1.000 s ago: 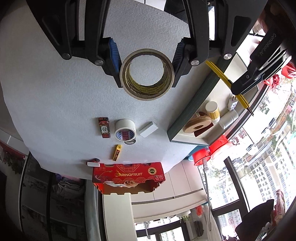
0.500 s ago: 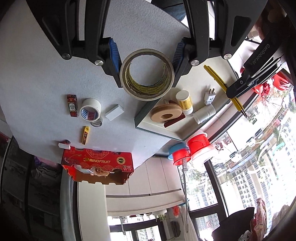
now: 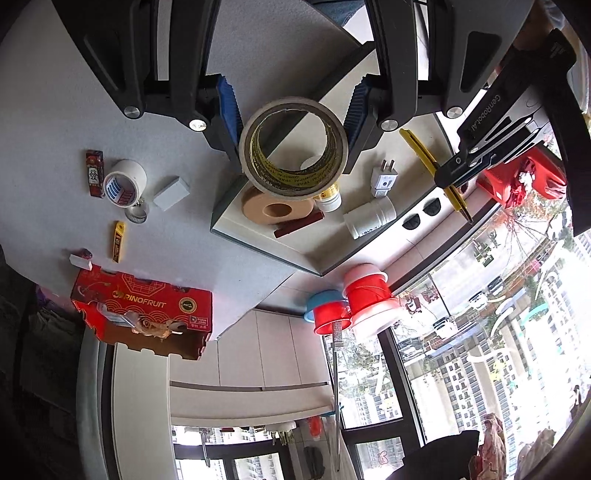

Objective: Organize rigid objects
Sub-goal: 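Carry the box cutter with left tool while right tool carries the tape roll over the tray, then release the box cutter with left tool while right tool releases the tape roll into the tray, then move both open tools from the tray to the white block and striped tape roll, then grasp the white tape roll with blue-red print with right tool, then grasp the white eraser block with left tool while right tool lifts the tape roll, then carry the white block with left tool while right tool carries the tape roll to the tray, then lower the white block with left tool while right tool lowers the tape roll into the tray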

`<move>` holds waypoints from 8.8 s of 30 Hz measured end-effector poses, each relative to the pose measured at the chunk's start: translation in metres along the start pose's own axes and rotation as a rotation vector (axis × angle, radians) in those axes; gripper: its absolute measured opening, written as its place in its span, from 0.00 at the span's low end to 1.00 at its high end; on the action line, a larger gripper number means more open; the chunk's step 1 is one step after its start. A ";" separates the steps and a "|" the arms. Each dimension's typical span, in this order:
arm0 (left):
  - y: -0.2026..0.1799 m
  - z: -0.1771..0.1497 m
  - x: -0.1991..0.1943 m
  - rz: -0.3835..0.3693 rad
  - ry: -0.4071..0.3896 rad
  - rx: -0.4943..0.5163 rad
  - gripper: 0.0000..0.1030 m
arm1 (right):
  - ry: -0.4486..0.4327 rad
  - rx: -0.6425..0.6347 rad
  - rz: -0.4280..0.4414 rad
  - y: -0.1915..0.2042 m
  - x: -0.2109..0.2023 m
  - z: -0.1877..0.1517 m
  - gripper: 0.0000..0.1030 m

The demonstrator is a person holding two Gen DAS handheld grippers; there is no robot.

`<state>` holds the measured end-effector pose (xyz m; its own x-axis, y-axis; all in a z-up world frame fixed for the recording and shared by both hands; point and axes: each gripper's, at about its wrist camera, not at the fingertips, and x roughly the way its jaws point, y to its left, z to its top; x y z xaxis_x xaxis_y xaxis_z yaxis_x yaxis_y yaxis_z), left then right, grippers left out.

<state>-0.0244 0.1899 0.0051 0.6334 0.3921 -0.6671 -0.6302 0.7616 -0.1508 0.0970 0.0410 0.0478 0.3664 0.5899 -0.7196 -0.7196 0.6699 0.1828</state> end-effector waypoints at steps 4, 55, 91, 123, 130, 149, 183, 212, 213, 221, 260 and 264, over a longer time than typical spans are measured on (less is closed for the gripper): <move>-0.001 0.000 0.012 0.010 0.019 0.011 0.17 | 0.026 -0.021 0.015 0.010 0.016 0.005 0.48; 0.012 -0.004 0.048 0.137 0.077 -0.019 1.00 | 0.099 0.049 -0.026 -0.012 0.065 -0.010 0.87; -0.031 -0.036 -0.002 0.216 0.070 0.079 1.00 | -0.085 0.184 -0.111 -0.001 -0.029 -0.065 0.87; -0.207 -0.060 0.050 -0.233 0.223 0.391 1.00 | -0.013 0.468 -0.347 -0.194 -0.056 -0.102 0.87; -0.199 -0.069 0.059 -0.270 0.222 0.412 1.00 | 0.036 0.299 -0.275 -0.188 -0.009 -0.064 0.87; -0.190 -0.076 0.074 -0.235 0.204 0.459 1.00 | 0.094 0.041 -0.268 -0.177 0.098 -0.006 0.52; -0.286 -0.008 0.184 -0.281 0.292 0.547 1.00 | 0.036 0.413 -0.347 -0.273 -0.039 -0.123 0.53; -0.210 -0.080 0.013 -0.418 0.289 0.403 0.24 | 0.036 0.349 -0.262 -0.186 -0.078 -0.125 0.53; -0.203 -0.079 0.008 -0.412 0.283 0.390 0.24 | 0.036 0.345 -0.260 -0.182 -0.078 -0.123 0.53; -0.146 -0.061 -0.025 -0.318 0.156 0.292 0.24 | 0.031 0.261 -0.212 -0.132 -0.075 -0.104 0.53; -0.002 -0.010 0.036 0.005 0.089 0.003 0.24 | 0.080 -0.028 -0.024 0.022 0.048 0.013 0.53; 0.001 -0.009 0.040 0.012 0.098 -0.004 0.24 | 0.090 -0.028 -0.026 0.020 0.053 0.014 0.53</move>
<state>-0.0036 0.2015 -0.0287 0.5790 0.3491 -0.7368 -0.6395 0.7551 -0.1447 0.1101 0.0921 0.0222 0.3313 0.5286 -0.7816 -0.7270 0.6710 0.1457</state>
